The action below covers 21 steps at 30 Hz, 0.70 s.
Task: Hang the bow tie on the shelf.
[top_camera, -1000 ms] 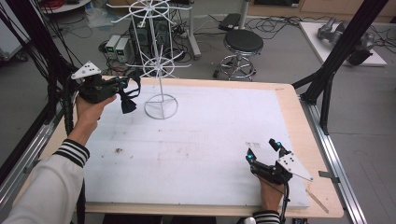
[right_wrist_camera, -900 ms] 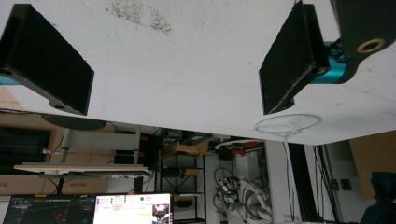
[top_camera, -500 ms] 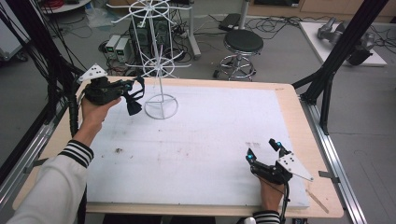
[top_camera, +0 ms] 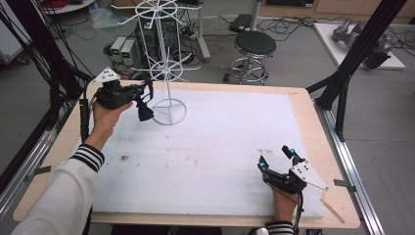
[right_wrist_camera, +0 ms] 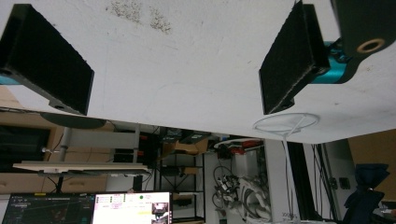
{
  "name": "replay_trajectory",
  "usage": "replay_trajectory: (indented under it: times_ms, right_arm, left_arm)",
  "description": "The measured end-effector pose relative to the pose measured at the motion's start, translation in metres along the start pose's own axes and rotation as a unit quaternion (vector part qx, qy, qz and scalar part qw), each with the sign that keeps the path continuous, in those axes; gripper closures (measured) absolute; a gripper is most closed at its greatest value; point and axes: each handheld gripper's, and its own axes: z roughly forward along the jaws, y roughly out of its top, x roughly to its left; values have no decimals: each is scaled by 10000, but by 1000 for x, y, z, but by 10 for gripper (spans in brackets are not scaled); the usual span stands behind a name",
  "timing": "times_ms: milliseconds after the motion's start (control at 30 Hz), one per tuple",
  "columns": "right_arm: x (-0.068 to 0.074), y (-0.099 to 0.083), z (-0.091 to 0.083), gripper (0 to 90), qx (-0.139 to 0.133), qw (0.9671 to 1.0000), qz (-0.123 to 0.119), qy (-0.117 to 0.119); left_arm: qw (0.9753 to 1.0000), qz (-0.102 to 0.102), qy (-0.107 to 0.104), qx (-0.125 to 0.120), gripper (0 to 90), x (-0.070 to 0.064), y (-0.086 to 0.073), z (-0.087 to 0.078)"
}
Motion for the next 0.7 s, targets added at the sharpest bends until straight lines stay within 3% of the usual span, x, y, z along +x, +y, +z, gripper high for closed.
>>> replay_trajectory:
  times_ms: [233, 300, 400, 467, 567, 700]
  right_arm:
    - [-1, 0, 0, 93, -17, 10000, 6, -2]
    - [-1, 0, 0, 93, -12, 10000, 2, -4]
    - [0, 0, 0, 93, 21, 10000, 26, 0]
    - [0, 0, 0, 93, 4, 10000, 2, -5]
    - [0, 0, 0, 93, -4, 10000, -5, -21]
    - [1, 0, 0, 93, 1, 10000, 14, -27]
  left_arm:
    - [10000, 28, -14, 62, 858, -3, -1, 5]
    - [10000, 29, -34, 62, 820, -4, -1, 6]
    - [9999, -33, 127, -13, 565, -5, -1, 5]
    - [9999, -39, 157, 49, 447, -4, -2, 4]
    - [9994, -229, 224, 151, 169, -1, -5, 5]
    - [9997, -135, 171, -122, 136, 1, -9, -3]
